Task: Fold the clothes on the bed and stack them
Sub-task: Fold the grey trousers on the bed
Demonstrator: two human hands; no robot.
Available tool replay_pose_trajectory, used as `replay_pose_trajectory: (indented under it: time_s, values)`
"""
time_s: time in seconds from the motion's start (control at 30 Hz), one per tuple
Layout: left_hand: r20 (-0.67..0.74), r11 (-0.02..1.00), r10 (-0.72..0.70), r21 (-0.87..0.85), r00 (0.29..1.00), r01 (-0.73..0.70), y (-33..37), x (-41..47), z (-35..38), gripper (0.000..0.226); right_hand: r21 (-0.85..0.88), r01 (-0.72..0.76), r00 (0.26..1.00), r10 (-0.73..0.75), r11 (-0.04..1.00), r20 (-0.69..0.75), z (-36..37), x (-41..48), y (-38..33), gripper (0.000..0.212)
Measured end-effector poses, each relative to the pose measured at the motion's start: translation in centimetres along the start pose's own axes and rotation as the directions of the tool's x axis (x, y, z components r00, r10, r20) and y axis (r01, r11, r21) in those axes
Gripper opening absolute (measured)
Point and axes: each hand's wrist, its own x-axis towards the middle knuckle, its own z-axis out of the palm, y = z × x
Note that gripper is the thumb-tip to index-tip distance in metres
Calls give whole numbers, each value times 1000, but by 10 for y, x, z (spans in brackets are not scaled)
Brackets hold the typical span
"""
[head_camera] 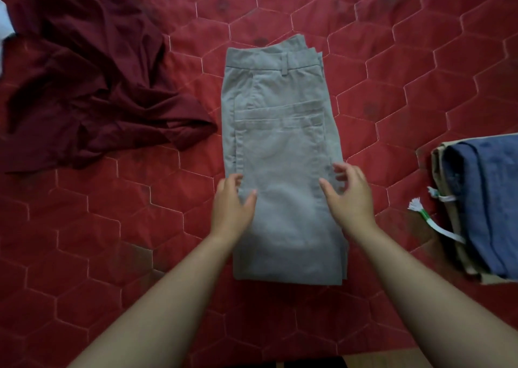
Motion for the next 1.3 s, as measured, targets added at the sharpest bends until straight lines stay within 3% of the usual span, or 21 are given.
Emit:
replay_pose_trajectory:
  time_s: [0.07,0.13,0.23,0.33,0.47,0.6,0.67,0.77,0.87,1.0,1.13,1.2,1.3]
  values:
    - [15,999,38,21,999,-38,11,32,8,46,-36,37,999,-36,999,39,12,28,-11,44]
    - [18,999,-14,51,1000,14,14,56,15,49,-146,35,996,-22,989,86,22,49,-15,49]
    - [-30,996,-67,62,997,69,8,72,19,46,-246,20,999,-8,969,48,29,65,-13,46]
    - [-90,993,-67,93,994,75,-1,75,18,41,-170,14,1000,-17,985,-18,28,72,-14,34]
    - [-79,996,-60,58,995,65,-6,78,11,14,-100,83,994,-90,992,-67,23,79,-22,8]
    - [-290,991,5,-128,957,-44,3,92,3,11,-7,147,966,-145,989,-216,20,94,-36,9]
    - [-267,992,-10,-128,964,-25,7,103,2,7,-31,81,981,-85,996,-176,23,102,-36,4]
    - [-71,1000,-20,-17,997,18,5,104,7,34,-199,-19,998,30,980,57,33,96,-29,37]
    - [6,999,27,-47,1000,-27,0,84,12,50,-157,-1,991,22,988,135,35,70,-25,55]
    - [-100,973,106,-195,989,-124,10,78,0,46,4,45,999,-45,999,8,23,65,-35,58]
    - [-191,921,199,-300,961,-250,46,127,-23,47,144,77,992,-61,987,-114,7,120,-66,62]
    - [-140,955,152,-234,978,-182,56,157,-30,53,97,11,998,-5,995,-59,7,148,-74,68]
    - [51,999,-19,-25,998,21,41,160,-27,57,-81,-114,987,122,990,106,12,153,-65,79]
